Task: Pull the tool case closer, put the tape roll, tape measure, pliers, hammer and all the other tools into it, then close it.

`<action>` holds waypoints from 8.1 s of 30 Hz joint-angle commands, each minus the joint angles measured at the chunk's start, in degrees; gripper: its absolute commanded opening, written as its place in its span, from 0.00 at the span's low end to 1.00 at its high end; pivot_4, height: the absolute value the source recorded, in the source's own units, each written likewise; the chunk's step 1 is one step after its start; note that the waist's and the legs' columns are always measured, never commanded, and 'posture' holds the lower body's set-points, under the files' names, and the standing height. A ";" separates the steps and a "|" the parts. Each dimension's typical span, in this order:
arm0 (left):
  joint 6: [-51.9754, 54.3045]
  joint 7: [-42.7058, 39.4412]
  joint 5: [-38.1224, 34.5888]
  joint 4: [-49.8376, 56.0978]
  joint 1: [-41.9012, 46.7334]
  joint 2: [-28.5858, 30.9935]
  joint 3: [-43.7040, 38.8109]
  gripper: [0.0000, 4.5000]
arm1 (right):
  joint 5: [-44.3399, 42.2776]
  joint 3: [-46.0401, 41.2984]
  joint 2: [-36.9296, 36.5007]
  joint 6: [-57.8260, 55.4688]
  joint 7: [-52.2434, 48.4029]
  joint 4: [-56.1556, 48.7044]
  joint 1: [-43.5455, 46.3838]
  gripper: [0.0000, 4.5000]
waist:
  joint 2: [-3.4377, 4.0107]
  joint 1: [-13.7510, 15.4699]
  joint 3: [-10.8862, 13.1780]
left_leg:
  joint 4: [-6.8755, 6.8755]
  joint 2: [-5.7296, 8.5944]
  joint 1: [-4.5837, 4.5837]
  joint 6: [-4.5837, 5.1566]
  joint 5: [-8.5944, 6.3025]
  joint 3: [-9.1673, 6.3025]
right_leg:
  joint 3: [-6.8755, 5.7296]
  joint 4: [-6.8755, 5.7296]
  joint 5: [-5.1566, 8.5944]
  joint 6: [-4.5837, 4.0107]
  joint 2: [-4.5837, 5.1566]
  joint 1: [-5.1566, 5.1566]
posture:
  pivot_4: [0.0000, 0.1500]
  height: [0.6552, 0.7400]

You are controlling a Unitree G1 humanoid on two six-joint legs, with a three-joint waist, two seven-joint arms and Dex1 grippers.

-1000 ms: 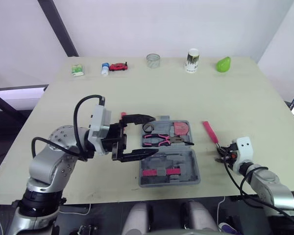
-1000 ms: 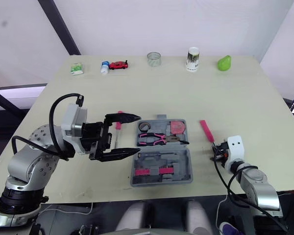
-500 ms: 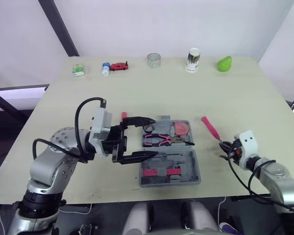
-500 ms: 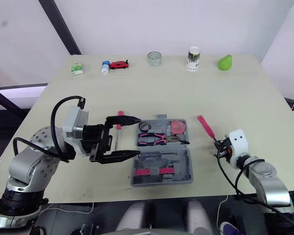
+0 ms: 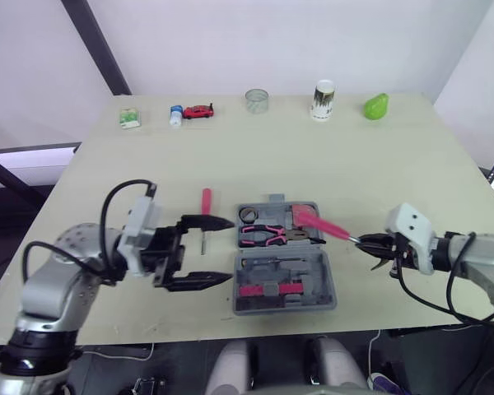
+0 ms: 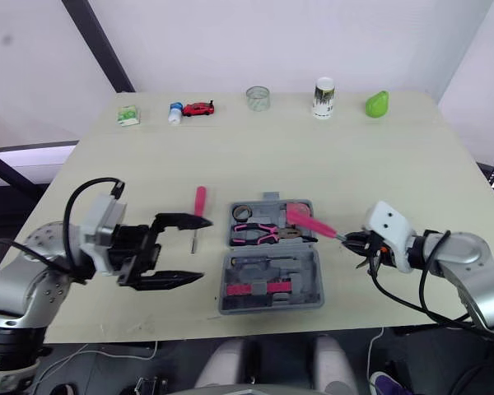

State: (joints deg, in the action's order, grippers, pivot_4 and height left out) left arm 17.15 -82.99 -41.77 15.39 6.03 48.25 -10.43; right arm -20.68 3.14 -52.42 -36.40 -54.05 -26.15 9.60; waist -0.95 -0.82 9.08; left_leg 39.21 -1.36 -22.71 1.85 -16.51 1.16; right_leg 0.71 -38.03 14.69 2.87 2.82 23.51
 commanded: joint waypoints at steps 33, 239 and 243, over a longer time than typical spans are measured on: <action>-17.42 -9.50 3.12 -9.17 -12.15 11.41 -3.33 1.00 | 16.93 44.33 11.44 -24.90 -1.87 -3.38 36.76 0.01 | 0.07 -0.06 0.12 | -0.02 0.05 -0.19 0.01 -0.01 -0.05 | -0.20 0.00 0.00 -0.01 0.21 0.16 | 1.00 1.00; 15.14 71.98 32.06 6.73 -11.71 -30.38 0.66 0.10 | -16.58 -9.41 9.17 18.52 -8.43 -3.95 -9.59 1.00 | -0.32 0.73 -0.29 | -0.24 0.09 0.58 0.10 -0.08 -0.22 | -0.20 0.23 -0.02 -0.03 0.89 -0.72 | 1.00 1.00; 18.54 73.11 31.16 13.14 -17.63 -32.19 0.44 0.10 | -17.33 -9.20 8.76 18.62 -11.44 -2.66 -9.45 1.00 | -0.29 1.53 -0.28 | -0.25 0.11 0.60 0.10 -0.08 -0.23 | -0.26 0.26 0.05 -0.16 1.03 -0.75 | 1.00 1.00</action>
State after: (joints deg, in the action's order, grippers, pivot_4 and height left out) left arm 34.96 -10.37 -9.74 24.54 -10.62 16.69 -9.77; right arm -36.56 -4.91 -43.07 -18.70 -64.06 -28.23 -0.23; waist -1.24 0.71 8.80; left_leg 38.96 -1.25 -22.11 1.96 -16.60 0.93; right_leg 0.46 -37.75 14.76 2.68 3.86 22.75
